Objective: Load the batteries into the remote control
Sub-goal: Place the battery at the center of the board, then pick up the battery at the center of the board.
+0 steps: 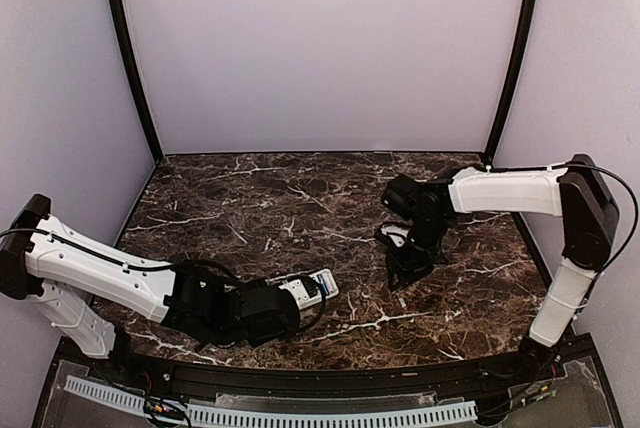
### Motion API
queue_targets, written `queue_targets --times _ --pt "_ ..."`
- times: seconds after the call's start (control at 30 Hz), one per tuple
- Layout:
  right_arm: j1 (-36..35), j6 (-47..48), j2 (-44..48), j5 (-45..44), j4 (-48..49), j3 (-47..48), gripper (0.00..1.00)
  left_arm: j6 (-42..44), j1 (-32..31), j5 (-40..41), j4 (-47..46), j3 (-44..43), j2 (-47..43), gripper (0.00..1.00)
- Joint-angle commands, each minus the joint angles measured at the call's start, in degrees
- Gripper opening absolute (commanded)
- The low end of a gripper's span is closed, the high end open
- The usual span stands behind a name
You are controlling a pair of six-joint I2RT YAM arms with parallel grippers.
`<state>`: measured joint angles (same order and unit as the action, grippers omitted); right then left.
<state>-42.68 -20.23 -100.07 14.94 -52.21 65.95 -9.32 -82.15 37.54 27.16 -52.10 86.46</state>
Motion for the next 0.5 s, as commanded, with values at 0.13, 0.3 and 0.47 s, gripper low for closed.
queue_targets --times 0.13,0.3,0.47 --pt "0.7 27.5 6.8 0.4 -5.7 17.6 0.34 -8.3 -0.2 0.1 1.8 1.3 -2.3 0.0" --pt "-0.4 52.6 12.7 2.9 0.7 18.3 0.38 -15.2 -0.2 -2.5 4.2 1.3 -2.1 0.0" --pt "-0.6 90.2 18.4 4.6 5.1 6.7 0.49 -21.5 -0.1 -6.7 0.9 3.6 -4.3 0.0"
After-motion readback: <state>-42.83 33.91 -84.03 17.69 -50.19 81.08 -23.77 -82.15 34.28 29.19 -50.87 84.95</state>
